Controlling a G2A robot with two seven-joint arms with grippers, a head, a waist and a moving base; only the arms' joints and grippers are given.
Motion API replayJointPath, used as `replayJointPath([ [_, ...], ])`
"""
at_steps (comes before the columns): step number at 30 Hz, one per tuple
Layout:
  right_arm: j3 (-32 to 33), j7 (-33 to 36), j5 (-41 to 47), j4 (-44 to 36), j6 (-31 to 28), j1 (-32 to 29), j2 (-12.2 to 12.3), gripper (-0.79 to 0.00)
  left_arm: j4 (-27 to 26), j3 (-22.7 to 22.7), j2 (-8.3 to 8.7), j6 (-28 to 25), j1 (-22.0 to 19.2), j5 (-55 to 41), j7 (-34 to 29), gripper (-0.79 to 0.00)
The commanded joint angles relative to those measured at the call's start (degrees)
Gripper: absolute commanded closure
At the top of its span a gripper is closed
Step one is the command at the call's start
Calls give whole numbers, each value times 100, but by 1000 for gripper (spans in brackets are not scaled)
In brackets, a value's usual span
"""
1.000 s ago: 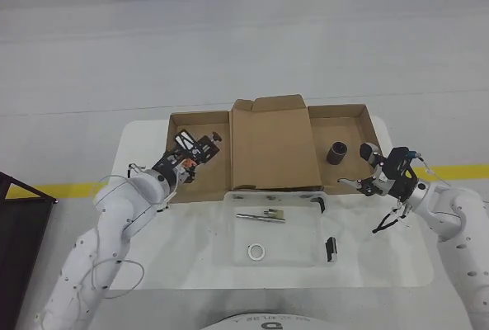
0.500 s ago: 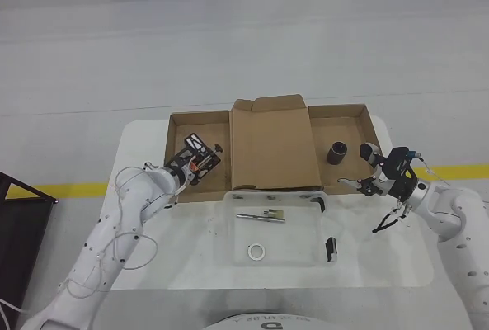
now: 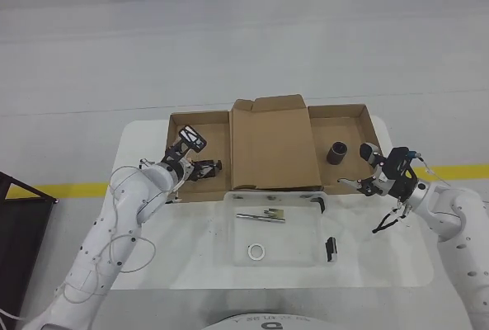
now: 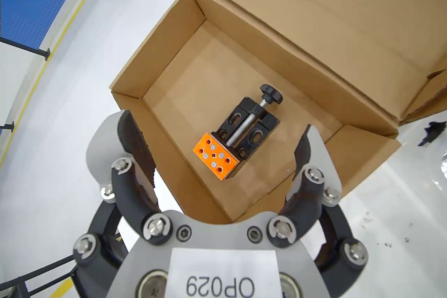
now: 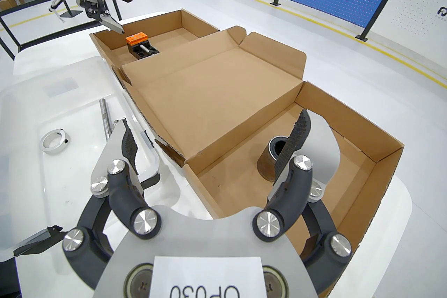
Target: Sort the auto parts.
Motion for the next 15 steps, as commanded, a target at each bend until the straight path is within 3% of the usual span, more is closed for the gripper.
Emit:
replayJointPath([
  [1,0,-1,0,0,-1,-1,0,-785,7,4,0,-3,-4,4,-6,-785],
  [5,0,-1,0,0,-1,-1,0,-785,-25,11,-2,1,9,3,32,-785],
  [8,0,-1,0,0,-1,-1,0,-785,-325,52,7,-119,218,35,283,-785],
  [15,0,-1,0,0,-1,-1,0,-785,-1271,-156,88,-997,721,-432,704,-785],
])
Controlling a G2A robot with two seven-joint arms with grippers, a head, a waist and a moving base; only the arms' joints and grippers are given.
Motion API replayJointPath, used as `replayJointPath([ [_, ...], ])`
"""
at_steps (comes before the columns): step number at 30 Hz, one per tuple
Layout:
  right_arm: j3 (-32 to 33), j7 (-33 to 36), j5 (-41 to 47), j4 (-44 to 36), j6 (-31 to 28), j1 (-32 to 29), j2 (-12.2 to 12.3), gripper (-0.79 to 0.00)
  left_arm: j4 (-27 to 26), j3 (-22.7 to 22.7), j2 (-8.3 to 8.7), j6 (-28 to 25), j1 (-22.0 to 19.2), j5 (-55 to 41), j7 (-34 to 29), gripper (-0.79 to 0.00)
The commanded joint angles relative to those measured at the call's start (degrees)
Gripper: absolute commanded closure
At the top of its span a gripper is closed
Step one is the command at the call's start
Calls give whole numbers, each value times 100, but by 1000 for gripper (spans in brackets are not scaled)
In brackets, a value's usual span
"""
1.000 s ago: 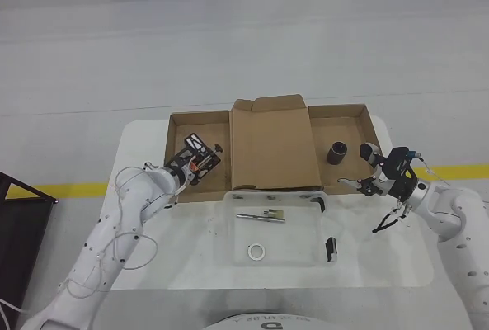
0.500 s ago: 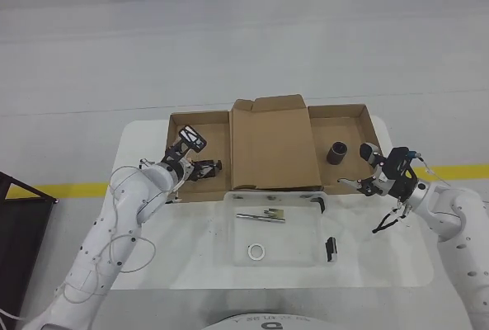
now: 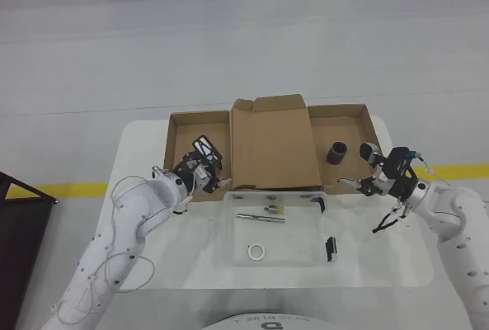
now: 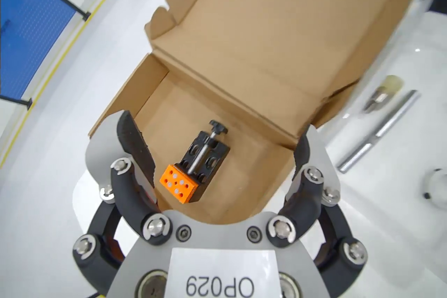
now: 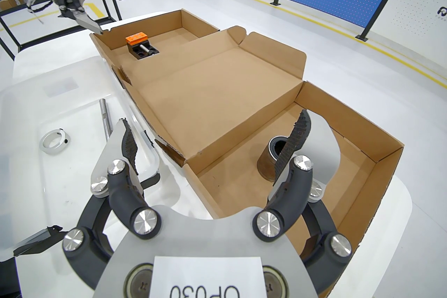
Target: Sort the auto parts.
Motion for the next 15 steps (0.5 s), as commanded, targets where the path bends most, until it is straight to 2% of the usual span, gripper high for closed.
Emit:
replayJointPath([
  [1,0,-1,0,0,-1,-1,0,-785,-244,-61,28,-293,125,-102,33,-785],
  [3,0,-1,0,0,-1,-1,0,-785,-483,-74,56,-629,230,-171,5,-785],
  [7,0,-1,0,0,-1,-1,0,-785,-692,157,104,-1736,361,-708,-243,-785],
  [8,0,-1,0,0,-1,-1,0,-785,-662,139,107,-1835,351,-1046,-239,-785],
  [15,0,-1,0,0,-1,-1,0,-785,-662,139,107,-1835,351,-1046,-239,-785],
])
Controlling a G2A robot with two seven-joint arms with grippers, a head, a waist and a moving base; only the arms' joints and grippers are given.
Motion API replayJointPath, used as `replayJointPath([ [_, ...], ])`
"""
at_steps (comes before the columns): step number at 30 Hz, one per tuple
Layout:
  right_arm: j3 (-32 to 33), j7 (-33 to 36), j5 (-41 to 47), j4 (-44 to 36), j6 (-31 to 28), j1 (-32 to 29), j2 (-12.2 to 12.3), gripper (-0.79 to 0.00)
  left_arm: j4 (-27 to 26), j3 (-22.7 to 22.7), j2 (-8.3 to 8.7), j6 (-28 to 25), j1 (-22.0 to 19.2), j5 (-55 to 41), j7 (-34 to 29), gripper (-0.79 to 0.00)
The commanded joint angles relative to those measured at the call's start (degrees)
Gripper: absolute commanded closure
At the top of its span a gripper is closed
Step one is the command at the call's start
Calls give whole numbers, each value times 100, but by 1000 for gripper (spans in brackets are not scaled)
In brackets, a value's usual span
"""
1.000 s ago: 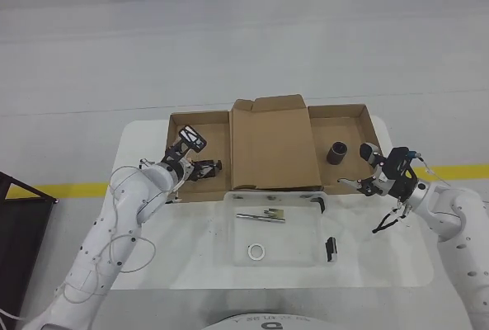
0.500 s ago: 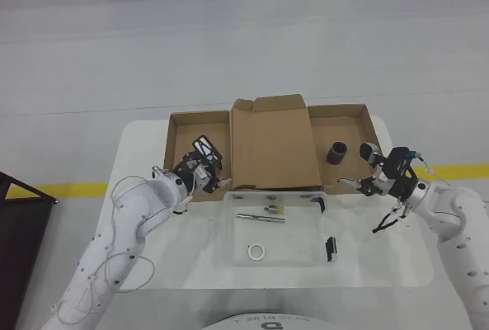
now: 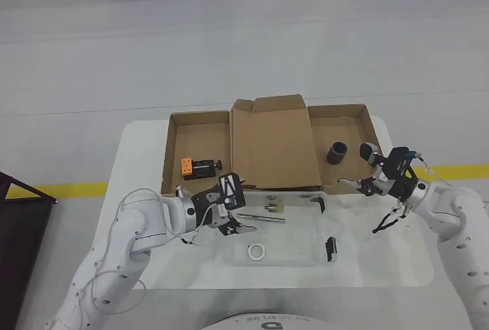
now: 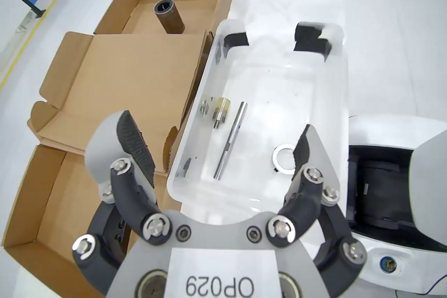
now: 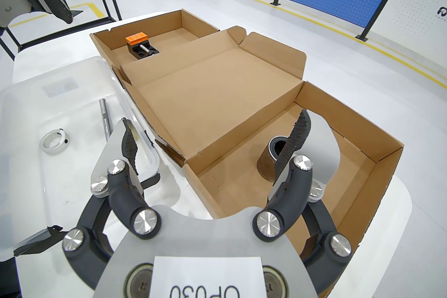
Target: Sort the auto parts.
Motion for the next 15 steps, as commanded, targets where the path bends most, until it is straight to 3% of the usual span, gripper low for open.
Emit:
replayJointPath([
  [1,0,-1,0,0,-1,-1,0,-785,0,0,0,-1,0,-5,0,-785],
  [11,0,-1,0,0,-1,-1,0,-785,0,0,0,-1,0,-5,0,-785],
  [15,0,-1,0,0,-1,-1,0,-785,-283,366,-9,171,-13,920,-322,-785],
])
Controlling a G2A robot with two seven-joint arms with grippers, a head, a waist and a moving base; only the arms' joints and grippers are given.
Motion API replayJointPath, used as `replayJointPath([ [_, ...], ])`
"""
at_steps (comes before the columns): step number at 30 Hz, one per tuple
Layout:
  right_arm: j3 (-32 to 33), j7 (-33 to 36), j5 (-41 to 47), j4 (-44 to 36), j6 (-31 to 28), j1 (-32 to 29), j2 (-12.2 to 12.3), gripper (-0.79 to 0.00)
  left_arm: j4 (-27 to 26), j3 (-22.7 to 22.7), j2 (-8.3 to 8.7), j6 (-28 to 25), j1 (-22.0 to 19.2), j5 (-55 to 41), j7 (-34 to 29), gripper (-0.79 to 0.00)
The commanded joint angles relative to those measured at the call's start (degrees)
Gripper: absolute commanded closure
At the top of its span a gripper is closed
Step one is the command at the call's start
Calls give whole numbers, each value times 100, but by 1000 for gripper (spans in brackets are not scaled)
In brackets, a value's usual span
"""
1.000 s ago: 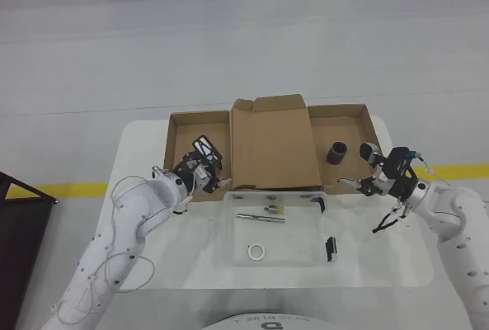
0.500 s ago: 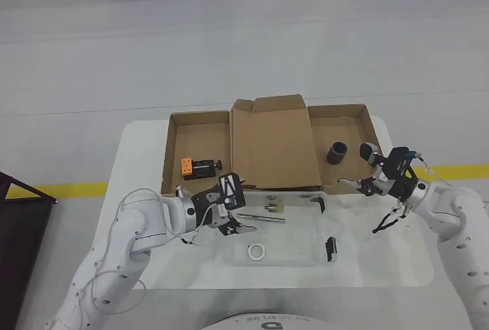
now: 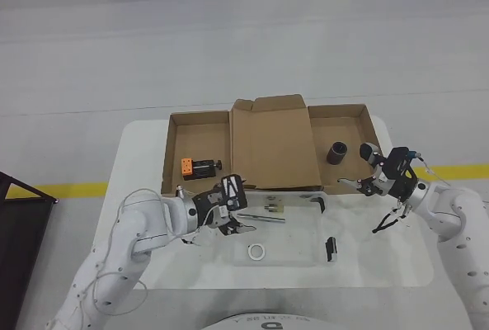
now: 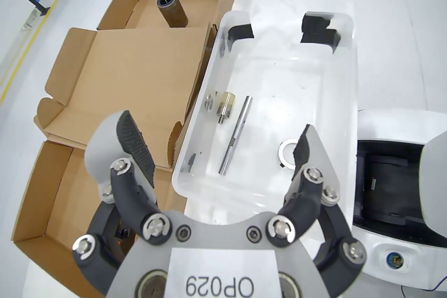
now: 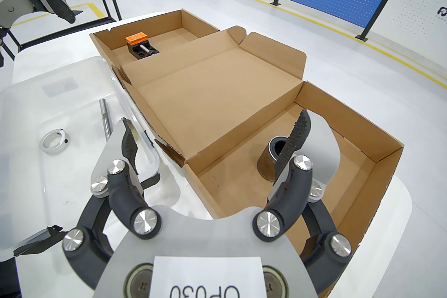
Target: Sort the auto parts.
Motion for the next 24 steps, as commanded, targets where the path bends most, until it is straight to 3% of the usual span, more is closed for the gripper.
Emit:
replayJointPath([
  [1,0,-1,0,0,-1,-1,0,-785,-36,285,-24,37,-14,425,-23,-785],
  [5,0,-1,0,0,-1,-1,0,-785,177,749,-89,-60,-336,579,-218,-785],
  [9,0,-1,0,0,-1,-1,0,-785,635,1215,-190,-194,-786,453,-483,-585],
  [11,0,-1,0,0,-1,-1,0,-785,888,1387,-246,-184,-1029,350,-618,-557],
  [13,0,-1,0,0,-1,-1,0,-785,1149,1556,-300,-241,-1245,167,-740,-409],
  [14,0,-1,0,0,-1,-1,0,-785,1286,1636,-325,-259,-1351,103,-858,-382],
  [24,0,-1,0,0,-1,-1,0,-785,2001,2449,-580,-123,-2067,-268,-1743,-342],
])
